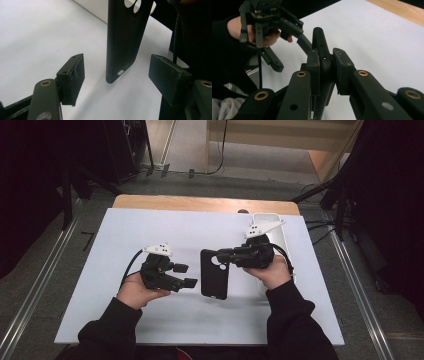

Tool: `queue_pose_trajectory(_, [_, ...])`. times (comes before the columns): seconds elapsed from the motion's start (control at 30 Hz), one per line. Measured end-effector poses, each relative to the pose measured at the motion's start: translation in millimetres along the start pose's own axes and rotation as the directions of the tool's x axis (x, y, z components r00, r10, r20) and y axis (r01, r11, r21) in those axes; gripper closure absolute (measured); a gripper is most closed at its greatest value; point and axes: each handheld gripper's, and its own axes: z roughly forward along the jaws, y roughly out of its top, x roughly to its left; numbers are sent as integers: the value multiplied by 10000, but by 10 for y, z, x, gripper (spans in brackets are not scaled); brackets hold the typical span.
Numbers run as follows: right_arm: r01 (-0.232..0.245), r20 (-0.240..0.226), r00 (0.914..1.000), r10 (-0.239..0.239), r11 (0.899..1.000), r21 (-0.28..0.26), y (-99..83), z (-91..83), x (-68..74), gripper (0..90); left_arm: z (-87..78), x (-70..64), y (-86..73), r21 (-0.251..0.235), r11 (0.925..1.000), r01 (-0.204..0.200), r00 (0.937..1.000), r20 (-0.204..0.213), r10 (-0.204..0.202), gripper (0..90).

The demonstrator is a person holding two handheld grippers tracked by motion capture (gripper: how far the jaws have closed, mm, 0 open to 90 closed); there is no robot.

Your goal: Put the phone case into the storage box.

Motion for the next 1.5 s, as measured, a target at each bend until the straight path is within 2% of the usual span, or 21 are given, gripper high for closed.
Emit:
queue_pose_trajectory(0.17, [235,-294,9993,-229,9995,188,-2,41,17,745,-27,4,32,66,10000,-2,9998,205,1,286])
queue_pose_trajectory(0.27, [274,-430,9987,-264,9994,231,-5,47,17,745,-53,3,58,140,9998,-134,9996,258,131,286])
queue_pose_trajectory(0.4, [294,-610,9978,-275,9991,296,-7,54,23,745,-69,-7,86,223,9992,-338,9993,157,334,287])
queue_pose_trajectory(0.7, [380,-846,9959,-334,9979,528,-14,108,37,745,-80,19,160,424,9979,-494,9983,315,481,287])
queue_pose_trajectory(0.87, [512,-1045,9935,-447,9969,604,-15,137,46,744,-94,28,230,576,9955,-755,9959,537,724,288])
queue_pose_trajectory(1.1, [652,-1372,9890,-559,9958,647,-14,164,58,745,-119,34,294,631,9944,-845,9924,945,783,287])
queue_pose_trajectory(1.4, [697,-1681,9842,-561,9947,757,-14,231,69,745,-66,51,355,948,9916,-879,9902,1166,766,291])
queue_pose_trajectory(1.5, [698,-1771,9827,-547,9943,803,-8,239,75,744,-55,49,374,995,9900,-997,9883,1256,869,300])
